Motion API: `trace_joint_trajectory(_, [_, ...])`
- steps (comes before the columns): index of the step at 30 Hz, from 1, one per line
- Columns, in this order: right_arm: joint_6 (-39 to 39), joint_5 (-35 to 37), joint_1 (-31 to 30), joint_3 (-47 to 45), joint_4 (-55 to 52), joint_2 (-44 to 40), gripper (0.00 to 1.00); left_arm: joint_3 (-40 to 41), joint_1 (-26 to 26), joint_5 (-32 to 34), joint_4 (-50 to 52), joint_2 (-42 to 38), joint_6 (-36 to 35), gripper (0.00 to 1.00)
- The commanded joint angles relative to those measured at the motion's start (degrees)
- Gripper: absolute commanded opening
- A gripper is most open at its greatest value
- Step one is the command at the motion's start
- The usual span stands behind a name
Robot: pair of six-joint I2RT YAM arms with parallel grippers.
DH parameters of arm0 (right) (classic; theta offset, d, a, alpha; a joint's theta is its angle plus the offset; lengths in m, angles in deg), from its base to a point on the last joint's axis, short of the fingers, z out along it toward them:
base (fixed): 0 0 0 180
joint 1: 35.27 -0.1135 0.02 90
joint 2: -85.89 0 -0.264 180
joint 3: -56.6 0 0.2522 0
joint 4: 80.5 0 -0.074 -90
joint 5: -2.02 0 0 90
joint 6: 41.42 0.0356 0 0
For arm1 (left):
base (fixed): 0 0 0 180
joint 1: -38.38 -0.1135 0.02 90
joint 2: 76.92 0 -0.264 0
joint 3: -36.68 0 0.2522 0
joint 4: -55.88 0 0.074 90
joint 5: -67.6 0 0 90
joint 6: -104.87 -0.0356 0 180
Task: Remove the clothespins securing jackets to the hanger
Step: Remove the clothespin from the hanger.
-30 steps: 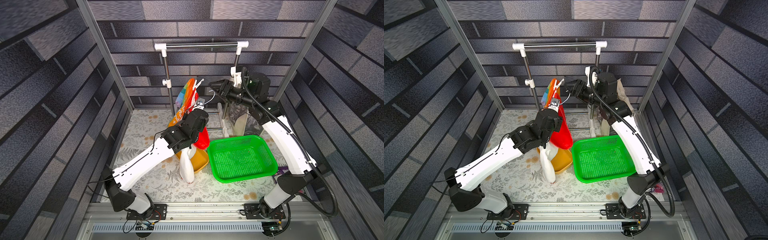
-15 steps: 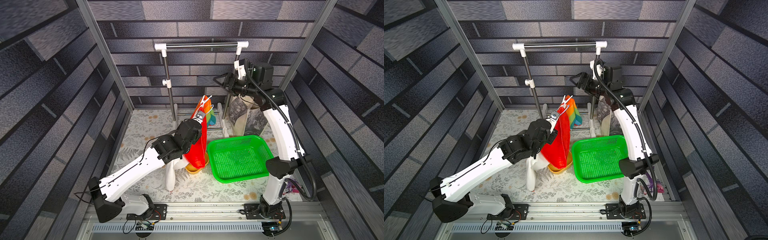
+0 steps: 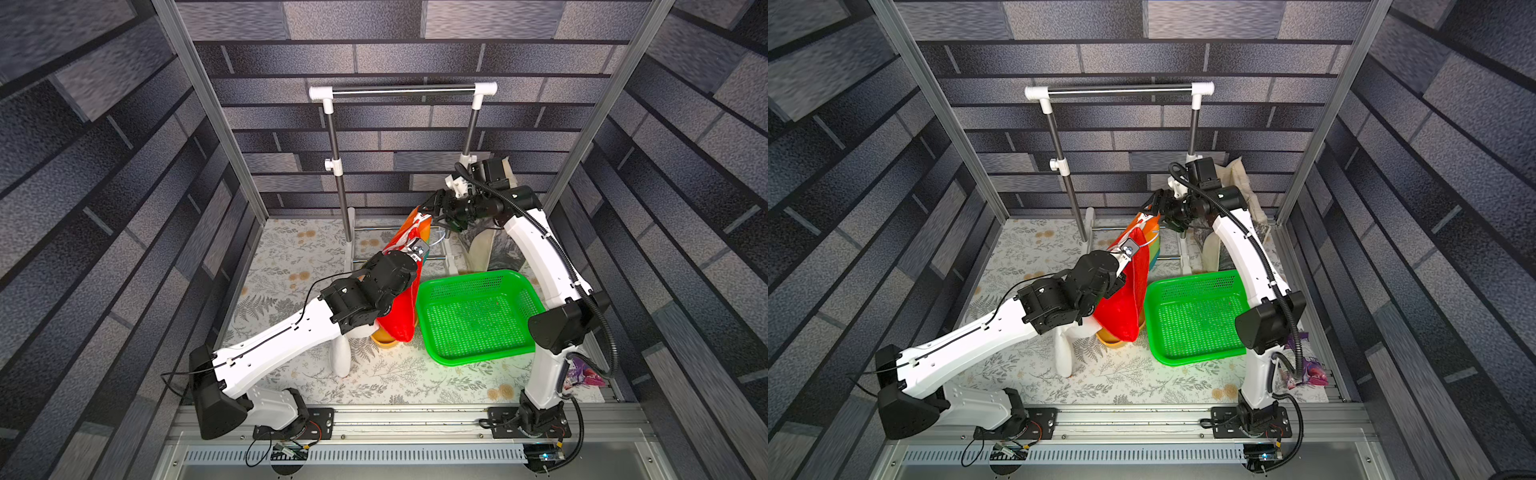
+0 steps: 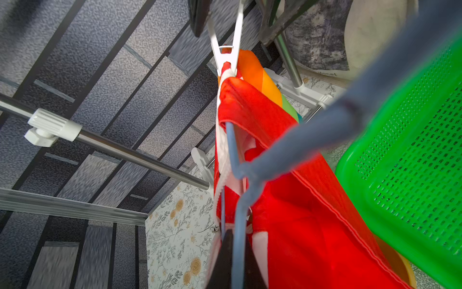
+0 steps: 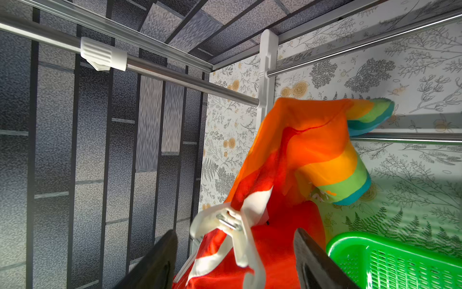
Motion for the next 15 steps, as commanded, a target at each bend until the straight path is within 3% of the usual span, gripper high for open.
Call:
trace_joint_trajectory(1, [1.81, -1.58, -0.05, -2.84, 1.58, -2.69, 0.7, 0.67, 0.5, 2.5, -2.46, -0.85, -2.15, 0.0])
trace_joint_trajectory(15, [8.84, 1.41, 0.0, -6.64, 10.19, -3.14, 0.57, 1.42, 2.53, 3.81, -2.08, -0.51, -3.04, 0.0])
